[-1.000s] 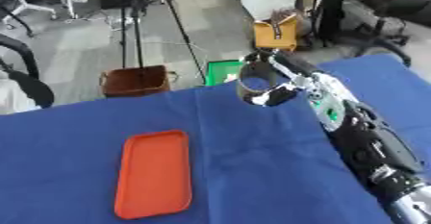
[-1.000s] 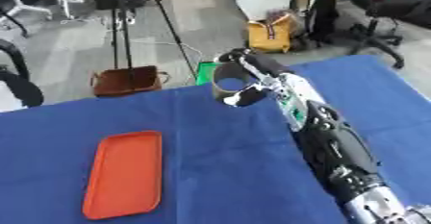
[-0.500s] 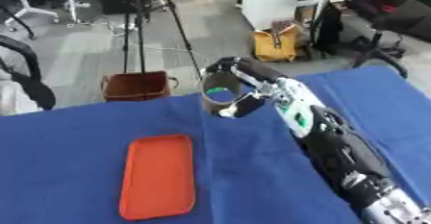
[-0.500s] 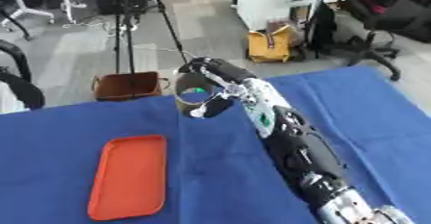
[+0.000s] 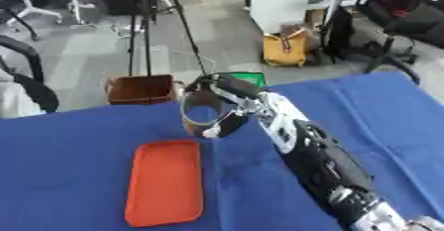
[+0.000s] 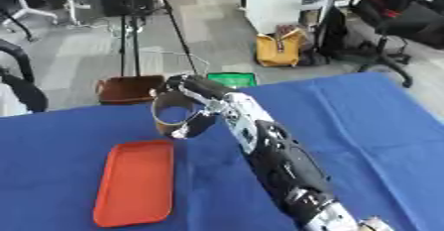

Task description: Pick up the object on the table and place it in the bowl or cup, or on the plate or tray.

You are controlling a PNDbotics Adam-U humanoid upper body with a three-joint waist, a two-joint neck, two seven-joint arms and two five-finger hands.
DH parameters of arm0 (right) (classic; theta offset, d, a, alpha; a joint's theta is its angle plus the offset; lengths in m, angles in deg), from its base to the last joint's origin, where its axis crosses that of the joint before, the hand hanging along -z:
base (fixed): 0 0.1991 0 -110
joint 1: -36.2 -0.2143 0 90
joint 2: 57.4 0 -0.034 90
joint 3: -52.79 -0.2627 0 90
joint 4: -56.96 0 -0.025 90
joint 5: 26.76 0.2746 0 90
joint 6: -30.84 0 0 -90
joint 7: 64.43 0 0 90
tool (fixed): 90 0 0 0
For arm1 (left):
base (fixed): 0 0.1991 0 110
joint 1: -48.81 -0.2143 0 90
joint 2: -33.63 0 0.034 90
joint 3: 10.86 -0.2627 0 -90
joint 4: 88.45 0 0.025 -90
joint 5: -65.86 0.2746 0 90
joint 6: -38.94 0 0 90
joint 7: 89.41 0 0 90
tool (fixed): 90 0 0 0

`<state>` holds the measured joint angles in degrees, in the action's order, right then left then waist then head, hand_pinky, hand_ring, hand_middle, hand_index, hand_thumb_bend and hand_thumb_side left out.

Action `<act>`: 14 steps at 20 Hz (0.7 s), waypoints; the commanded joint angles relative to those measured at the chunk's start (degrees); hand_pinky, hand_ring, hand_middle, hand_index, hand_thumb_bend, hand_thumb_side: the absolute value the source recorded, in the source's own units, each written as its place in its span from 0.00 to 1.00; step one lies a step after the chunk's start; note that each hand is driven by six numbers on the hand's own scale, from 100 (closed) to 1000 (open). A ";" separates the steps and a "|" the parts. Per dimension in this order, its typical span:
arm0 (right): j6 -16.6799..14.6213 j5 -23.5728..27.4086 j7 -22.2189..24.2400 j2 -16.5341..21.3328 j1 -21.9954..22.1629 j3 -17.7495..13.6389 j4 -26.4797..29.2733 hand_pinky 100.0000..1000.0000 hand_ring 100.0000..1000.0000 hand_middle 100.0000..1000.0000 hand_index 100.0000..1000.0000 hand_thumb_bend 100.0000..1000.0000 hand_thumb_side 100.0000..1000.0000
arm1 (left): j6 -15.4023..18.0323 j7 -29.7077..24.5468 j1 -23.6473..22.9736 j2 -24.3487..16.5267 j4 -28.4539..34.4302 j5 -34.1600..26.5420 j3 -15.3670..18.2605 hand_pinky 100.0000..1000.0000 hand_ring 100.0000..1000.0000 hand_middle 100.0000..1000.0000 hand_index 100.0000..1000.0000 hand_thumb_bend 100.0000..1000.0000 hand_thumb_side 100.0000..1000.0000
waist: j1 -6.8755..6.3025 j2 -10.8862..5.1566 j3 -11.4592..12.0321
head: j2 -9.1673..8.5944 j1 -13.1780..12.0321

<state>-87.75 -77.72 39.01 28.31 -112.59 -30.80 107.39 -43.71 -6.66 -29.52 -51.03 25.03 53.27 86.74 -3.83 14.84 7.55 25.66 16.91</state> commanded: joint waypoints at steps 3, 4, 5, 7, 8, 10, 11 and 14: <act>-1.16 -1.58 1.24 -2.75 0.32 0.75 -0.45 0.69 0.45 0.72 0.87 0.30 0.03 | 0.14 -0.19 0.82 -1.76 1.11 -0.21 0.07 0.44 0.84 0.75 0.88 0.63 0.43 | -0.36 -1.37 -0.07 | 0.08 0.26; -1.36 -1.79 1.46 -3.45 0.66 0.91 -0.59 0.69 0.45 0.72 0.87 0.30 0.03 | 0.18 -0.21 0.80 -1.76 1.11 -0.22 0.06 0.44 0.84 0.75 0.88 0.63 0.43 | -0.43 -1.37 -0.05 | 0.11 0.29; -1.56 -2.02 1.71 -4.22 0.97 1.12 -0.75 0.69 0.45 0.72 0.87 0.30 0.04 | 0.20 -0.22 0.78 -1.75 1.11 -0.24 0.05 0.44 0.84 0.75 0.88 0.63 0.43 | -0.51 -1.36 -0.04 | 0.12 0.32; -1.87 -2.49 2.08 -5.23 1.32 1.35 -1.03 0.69 0.45 0.72 0.87 0.30 0.04 | 0.20 -0.24 0.77 -1.74 1.11 -0.28 0.03 0.44 0.84 0.75 0.88 0.63 0.43 | -0.60 -1.34 -0.07 | 0.13 0.34; -1.99 -2.69 2.18 -5.52 1.40 1.39 -1.14 0.69 0.45 0.72 0.87 0.30 0.04 | 0.20 -0.26 0.78 -1.74 1.11 -0.29 0.02 0.44 0.84 0.75 0.88 0.63 0.43 | -0.62 -1.33 -0.09 | 0.12 0.35; -2.32 -3.05 2.47 -6.55 1.73 1.65 -1.40 0.69 0.46 0.72 0.87 0.30 0.04 | 0.21 -0.32 0.89 -1.69 1.11 -0.34 -0.05 0.44 0.84 0.75 0.88 0.63 0.43 | -0.69 -1.31 -0.12 | 0.08 0.46; -2.40 -3.19 2.54 -6.90 1.83 1.68 -1.50 0.69 0.46 0.72 0.87 0.30 0.04 | 0.20 -0.34 0.90 -1.67 1.11 -0.35 -0.06 0.44 0.84 0.75 0.88 0.63 0.43 | -0.72 -1.30 -0.14 | 0.05 0.48; -2.92 -2.69 2.22 -7.71 1.94 1.58 -1.42 0.71 0.62 0.78 0.91 0.41 0.18 | 0.19 -0.36 0.87 -1.64 1.11 -0.39 -0.08 0.44 0.84 0.75 0.88 0.63 0.43 | -0.73 -1.35 -0.11 | -0.03 0.48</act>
<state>-90.30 -80.40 41.27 20.91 -109.71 -29.16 105.48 -43.57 -6.88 -29.37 -51.04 25.03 53.19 86.66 -4.49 14.75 7.39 25.66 17.34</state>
